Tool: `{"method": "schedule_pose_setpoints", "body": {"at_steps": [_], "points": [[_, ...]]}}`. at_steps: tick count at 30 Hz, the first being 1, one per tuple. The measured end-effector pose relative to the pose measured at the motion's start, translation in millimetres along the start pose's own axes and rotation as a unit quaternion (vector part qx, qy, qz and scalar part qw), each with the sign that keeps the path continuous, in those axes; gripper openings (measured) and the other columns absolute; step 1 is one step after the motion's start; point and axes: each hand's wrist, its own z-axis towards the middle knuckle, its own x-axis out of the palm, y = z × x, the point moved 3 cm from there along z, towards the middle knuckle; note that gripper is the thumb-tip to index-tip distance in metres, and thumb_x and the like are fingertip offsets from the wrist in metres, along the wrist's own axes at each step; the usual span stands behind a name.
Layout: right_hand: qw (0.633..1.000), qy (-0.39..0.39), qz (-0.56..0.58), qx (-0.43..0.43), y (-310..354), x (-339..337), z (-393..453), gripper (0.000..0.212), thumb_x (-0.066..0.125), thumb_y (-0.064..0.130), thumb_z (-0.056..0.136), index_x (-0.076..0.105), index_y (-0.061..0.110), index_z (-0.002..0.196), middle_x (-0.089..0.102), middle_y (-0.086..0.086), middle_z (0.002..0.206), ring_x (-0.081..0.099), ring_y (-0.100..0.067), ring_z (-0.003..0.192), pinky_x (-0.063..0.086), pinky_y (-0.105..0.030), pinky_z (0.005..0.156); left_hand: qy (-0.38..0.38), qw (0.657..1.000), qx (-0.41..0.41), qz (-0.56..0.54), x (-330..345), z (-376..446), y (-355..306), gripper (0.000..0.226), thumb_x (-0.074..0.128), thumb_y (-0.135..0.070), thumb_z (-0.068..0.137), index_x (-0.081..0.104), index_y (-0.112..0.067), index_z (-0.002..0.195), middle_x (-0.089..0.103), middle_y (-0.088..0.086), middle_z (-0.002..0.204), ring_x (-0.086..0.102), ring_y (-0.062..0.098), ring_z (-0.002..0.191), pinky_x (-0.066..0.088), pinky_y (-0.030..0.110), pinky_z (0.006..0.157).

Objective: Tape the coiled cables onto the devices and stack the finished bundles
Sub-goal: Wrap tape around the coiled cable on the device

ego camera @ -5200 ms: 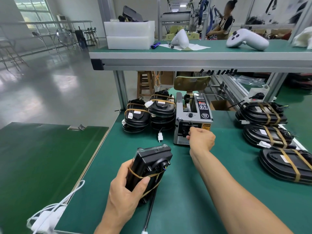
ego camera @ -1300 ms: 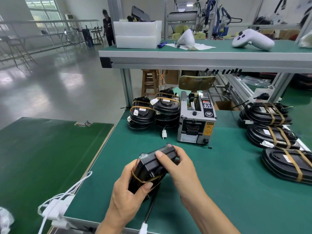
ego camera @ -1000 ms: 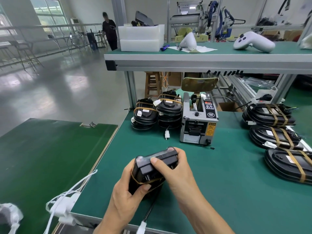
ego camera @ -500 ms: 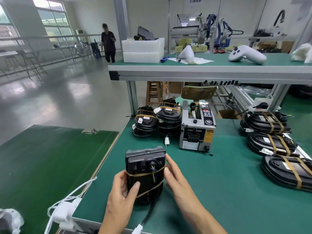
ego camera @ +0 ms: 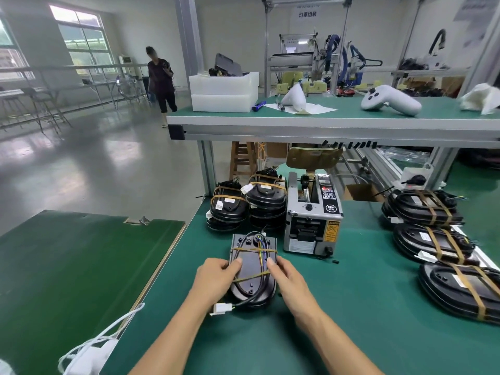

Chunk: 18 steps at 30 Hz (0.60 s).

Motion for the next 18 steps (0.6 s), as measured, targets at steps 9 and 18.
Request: {"method": "schedule_pose_setpoints", "body": {"at_steps": [9,18], "points": [[0.999,-0.013,0.018,0.027,-4,-3,3,0.054,0.058,0.058,0.096,0.054,0.036,0.145,0.058,0.027,0.138,0.054,0.013,0.126,0.041,-0.033,0.117,-0.029,0.996,-0.028,-0.075,5,9,12,0.058,0.063,-0.051,0.104,0.035,-0.023,0.061,0.034,-0.011,0.049,0.037,0.016,0.055,0.030,0.036,0.060],[0.991,-0.052,-0.106,-0.070,-23,2,-17,0.032,0.069,0.038,0.098,0.063,0.039,0.130,0.061,0.022,0.134,0.059,0.005,0.117,0.041,-0.005,0.093,-0.218,0.942,-0.044,-0.252,-77,-9,11,0.052,0.067,-0.056,0.100,0.073,-0.012,0.073,0.064,-0.003,0.067,0.056,0.020,0.070,0.040,0.029,0.065]]}}
